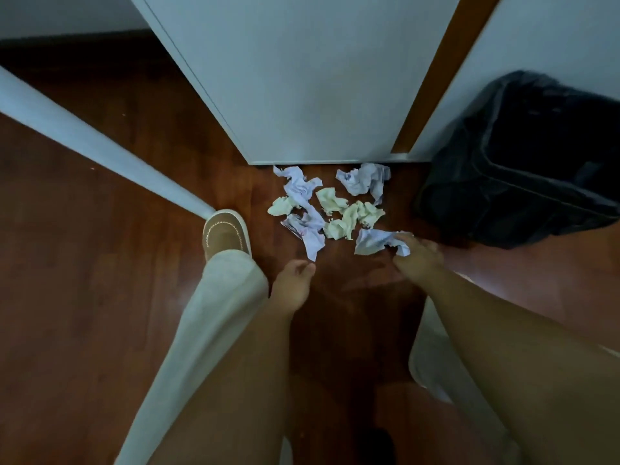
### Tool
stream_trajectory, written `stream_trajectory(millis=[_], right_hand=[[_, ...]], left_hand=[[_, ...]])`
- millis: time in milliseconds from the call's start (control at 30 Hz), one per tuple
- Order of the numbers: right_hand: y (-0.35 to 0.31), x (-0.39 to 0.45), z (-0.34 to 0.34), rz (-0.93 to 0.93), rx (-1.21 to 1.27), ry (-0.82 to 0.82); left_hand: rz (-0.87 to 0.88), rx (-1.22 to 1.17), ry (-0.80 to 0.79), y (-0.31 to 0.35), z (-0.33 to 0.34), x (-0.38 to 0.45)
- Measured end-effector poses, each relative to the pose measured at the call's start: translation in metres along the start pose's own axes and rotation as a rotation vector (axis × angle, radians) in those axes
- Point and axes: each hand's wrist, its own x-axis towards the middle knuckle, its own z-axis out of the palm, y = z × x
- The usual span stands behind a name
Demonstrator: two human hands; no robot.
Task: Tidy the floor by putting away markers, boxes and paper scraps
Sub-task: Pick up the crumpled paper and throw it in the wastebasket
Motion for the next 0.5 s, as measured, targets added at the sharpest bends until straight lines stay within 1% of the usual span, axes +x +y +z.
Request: stream_trajectory(millis=[100,133,200,267,367,500], right_hand=[[0.01,0.027,0.01,0.121,0.177,-0.031],[0.023,0.047,0.018,0.139,0.228,-0.022],[0.026,0.061,0.023,0.147,0.239,0.023],[0.014,0.06,0.02,0.134,0.175,0.041],[0.017,0.08,0.018,0.135,-0.034,-0.003],[0.021,0.104,0.021,0.039,-0.248,-0.095]], left_hand=[[-0.071,-0.179,0.014,0.002,0.01,0.017],[-0.094,-0.223,0.014,0.003,0.013,0.022],[-0.148,-0.284,0.0,0.001,0.019,0.035],[-0.195,-0.343,-0.025,0.0,0.023,0.046],[-0.263,-0.406,-0.042,0.0,0.028,0.067],[-0.459,-0.591,-0.154,0.011,0.032,0.089]])
